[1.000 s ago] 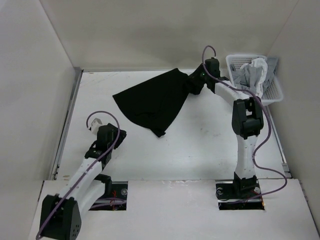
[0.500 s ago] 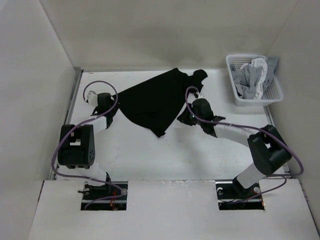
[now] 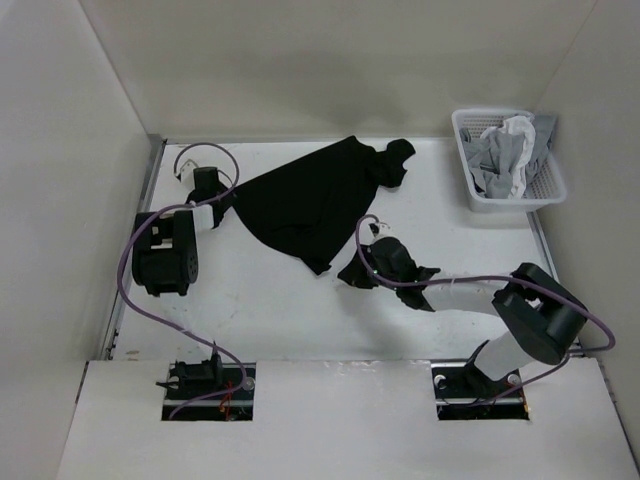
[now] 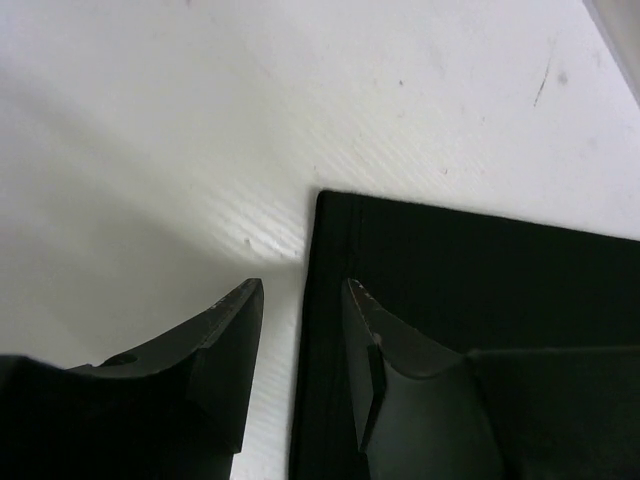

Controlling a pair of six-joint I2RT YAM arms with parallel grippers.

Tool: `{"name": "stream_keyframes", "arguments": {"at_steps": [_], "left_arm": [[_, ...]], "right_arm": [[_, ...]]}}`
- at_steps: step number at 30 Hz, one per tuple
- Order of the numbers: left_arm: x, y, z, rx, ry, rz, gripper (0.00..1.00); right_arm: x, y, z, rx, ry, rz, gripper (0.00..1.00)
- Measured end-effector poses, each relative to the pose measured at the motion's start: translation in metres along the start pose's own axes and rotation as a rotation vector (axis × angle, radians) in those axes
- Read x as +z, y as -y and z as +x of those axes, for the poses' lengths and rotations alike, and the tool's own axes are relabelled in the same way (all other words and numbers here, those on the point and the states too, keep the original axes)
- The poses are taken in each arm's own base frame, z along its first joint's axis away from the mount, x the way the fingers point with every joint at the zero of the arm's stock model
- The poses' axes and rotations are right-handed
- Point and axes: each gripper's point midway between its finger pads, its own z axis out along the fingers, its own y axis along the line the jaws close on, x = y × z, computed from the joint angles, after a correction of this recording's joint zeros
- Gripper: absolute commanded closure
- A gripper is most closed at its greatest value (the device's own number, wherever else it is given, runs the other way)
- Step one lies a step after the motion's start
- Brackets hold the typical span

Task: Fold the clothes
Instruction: Flatten the tank top out

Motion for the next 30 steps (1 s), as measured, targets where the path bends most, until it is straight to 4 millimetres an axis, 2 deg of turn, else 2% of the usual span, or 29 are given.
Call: {"name": "stream_keyframes", "arguments": {"at_steps": [3, 8, 16, 24, 30], "left_arm": [[0.008, 0.002, -0.008, 0.047, 0.001, -0.008, 0.68], [0.022, 0.012, -0.023, 0.123, 0.008, -0.013, 0.69], [0.034, 0.008, -0.018, 0.230, -0.023, -0.057, 0.70], [0.042, 0.016, -0.018, 0.279, -0.034, -0.059, 0.79], [0.042, 0.015, -0.017, 0.283, -0.036, -0.065, 0.92]], "right_arm": [[0.000, -0.017, 0.011, -0.017, -0.010, -0.042, 0.81], [0.000, -0.030, 0.022, -0.028, -0.017, -0.067, 0.80], [0.000, -0.030, 0.018, -0.029, 0.005, -0.061, 0.74], [-0.004, -0.035, 0.012, -0.027, 0.028, -0.072, 0.72], [-0.008, -0.040, 0.002, -0.023, 0.061, -0.080, 0.57]]}}
